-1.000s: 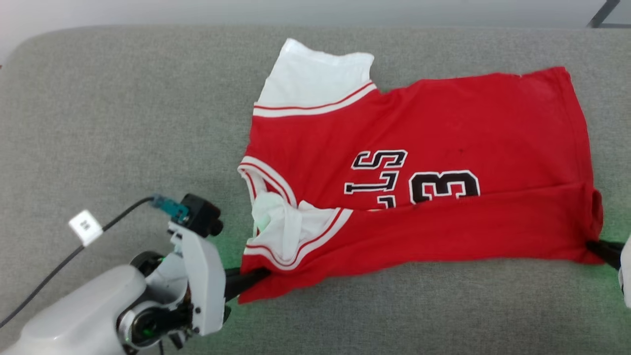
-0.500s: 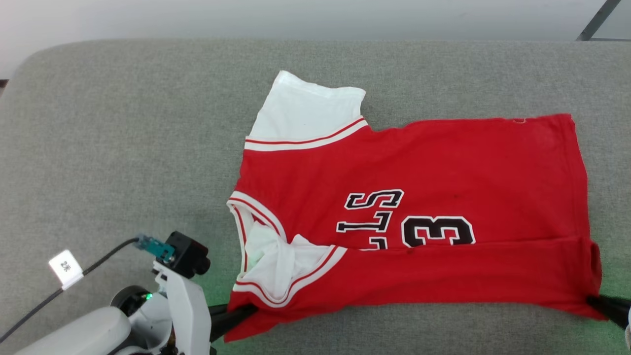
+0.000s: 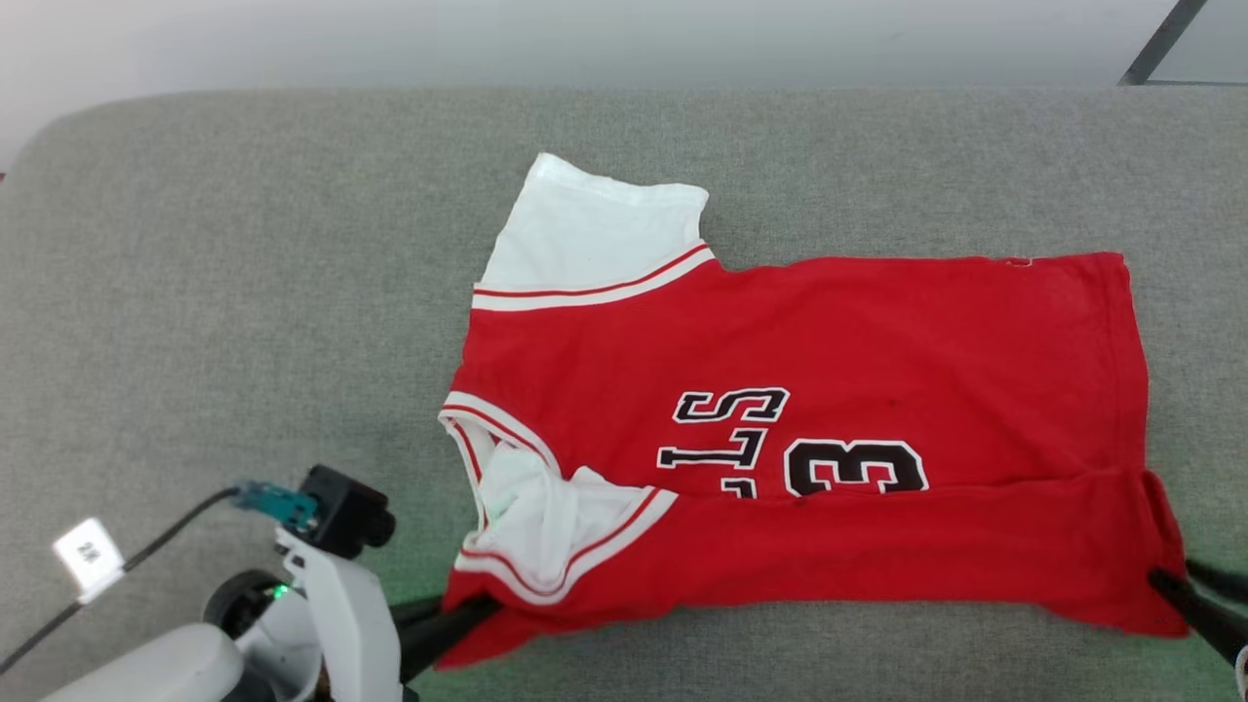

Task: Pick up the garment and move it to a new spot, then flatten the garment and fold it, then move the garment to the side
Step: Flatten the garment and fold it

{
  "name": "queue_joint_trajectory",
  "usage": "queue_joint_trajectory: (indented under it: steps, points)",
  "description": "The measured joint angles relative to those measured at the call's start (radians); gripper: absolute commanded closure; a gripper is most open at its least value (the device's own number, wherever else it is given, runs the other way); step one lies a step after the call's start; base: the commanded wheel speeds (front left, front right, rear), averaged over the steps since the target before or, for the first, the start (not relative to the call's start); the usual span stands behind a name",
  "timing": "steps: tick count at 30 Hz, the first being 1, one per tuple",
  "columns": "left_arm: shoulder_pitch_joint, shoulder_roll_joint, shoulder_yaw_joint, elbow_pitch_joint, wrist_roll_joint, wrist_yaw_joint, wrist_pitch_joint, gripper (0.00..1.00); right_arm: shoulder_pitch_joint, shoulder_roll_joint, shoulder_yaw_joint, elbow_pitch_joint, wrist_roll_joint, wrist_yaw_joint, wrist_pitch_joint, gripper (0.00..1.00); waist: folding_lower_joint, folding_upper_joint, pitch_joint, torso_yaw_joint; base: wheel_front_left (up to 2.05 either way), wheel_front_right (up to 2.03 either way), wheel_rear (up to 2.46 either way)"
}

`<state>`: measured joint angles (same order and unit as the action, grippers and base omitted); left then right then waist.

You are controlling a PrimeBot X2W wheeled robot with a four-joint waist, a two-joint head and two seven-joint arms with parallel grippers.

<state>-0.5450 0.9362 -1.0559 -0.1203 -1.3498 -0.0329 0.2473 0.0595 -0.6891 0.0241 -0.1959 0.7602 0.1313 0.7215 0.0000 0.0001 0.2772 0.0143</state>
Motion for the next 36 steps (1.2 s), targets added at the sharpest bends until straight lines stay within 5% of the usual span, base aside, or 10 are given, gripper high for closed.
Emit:
queue_joint_trajectory:
  steps: [12, 21, 28, 36]
  points:
    - [0.104, 0.055, 0.123, -0.069, 0.020, 0.073, -0.327, 0.00, -0.072, 0.131, -0.111, -0.004, -0.116, 0.000, -0.235, 0.00, 0.0000, 0.0000, -0.018, 0.010, 0.00, 0.00, 0.00]
    - [0.065, -0.029, 0.238, 0.026, 0.128, 0.210, -0.494, 0.00, -0.179, 0.299, -0.114, 0.065, -0.233, 0.000, -0.517, 0.00, 0.0000, 0.0000, -0.007, -0.005, 0.00, 0.00, 0.00]
    - [-0.159, -0.068, 0.293, 0.183, 0.234, 0.198, -0.483, 0.00, -0.254, 0.395, -0.076, 0.101, -0.286, 0.000, -0.727, 0.00, 0.0000, 0.0000, 0.013, -0.059, 0.00, 0.00, 0.00]
    - [-0.479, -0.146, 0.252, 0.471, 0.302, 0.107, -0.287, 0.00, -0.287, 0.455, -0.016, 0.131, -0.289, 0.000, -0.824, 0.00, 0.0000, 0.0000, 0.055, -0.155, 0.00, 0.00, 0.00]
